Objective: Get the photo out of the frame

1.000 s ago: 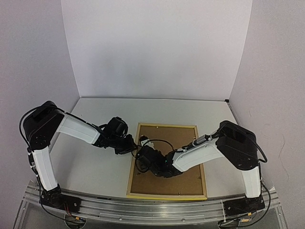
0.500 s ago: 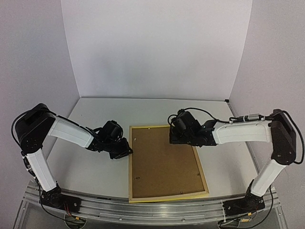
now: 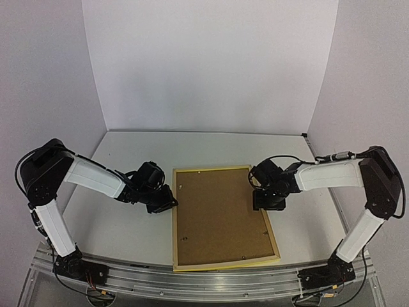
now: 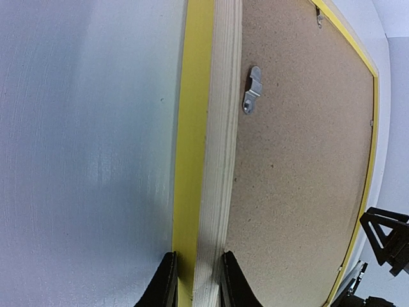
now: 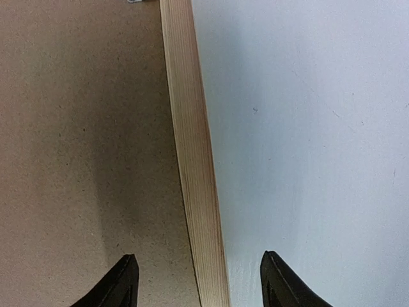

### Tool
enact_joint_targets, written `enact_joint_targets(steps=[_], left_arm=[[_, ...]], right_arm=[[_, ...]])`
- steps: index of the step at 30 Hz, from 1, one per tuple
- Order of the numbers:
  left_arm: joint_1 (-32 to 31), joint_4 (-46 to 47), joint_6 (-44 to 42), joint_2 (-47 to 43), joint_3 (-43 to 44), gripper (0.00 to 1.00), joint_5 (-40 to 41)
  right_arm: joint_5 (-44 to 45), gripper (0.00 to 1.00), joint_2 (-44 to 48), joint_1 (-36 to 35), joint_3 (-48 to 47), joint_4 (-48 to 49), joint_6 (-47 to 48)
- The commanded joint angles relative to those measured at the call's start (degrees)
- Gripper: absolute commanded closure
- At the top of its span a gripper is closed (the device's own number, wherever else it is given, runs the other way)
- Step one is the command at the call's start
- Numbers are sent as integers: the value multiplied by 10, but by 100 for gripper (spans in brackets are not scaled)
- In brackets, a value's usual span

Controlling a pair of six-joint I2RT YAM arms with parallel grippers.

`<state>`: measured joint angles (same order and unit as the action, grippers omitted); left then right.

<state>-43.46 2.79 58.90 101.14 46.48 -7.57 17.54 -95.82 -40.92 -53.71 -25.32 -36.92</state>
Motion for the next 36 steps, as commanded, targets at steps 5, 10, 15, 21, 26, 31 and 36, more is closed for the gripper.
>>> enact_joint_targets(steps=[5, 10, 15, 21, 26, 31, 36], left_arm=[[0, -73, 12, 19, -8, 100, -27], [0, -74, -23, -4, -8, 88, -34], [0, -152, -72, -77, 26, 14, 46], [6, -256, -125, -150, 78, 0, 156], [48, -257, -169, -161, 89, 0, 116], [108, -241, -225, -131, 108, 0, 34], [127, -246, -281, -73, 130, 3, -33]], right_arm=[[-40, 61, -69, 27, -9, -14, 1], [-52, 90, -97, 40, -26, -3, 57], [-86, 100, -124, 74, -80, 4, 161], [-185, 100, -199, 97, -206, 1, 359], [-265, 100, -275, 113, -329, -51, 568], [-313, 100, -353, 115, -454, -144, 732], [-351, 100, -404, 121, -529, -188, 852]])
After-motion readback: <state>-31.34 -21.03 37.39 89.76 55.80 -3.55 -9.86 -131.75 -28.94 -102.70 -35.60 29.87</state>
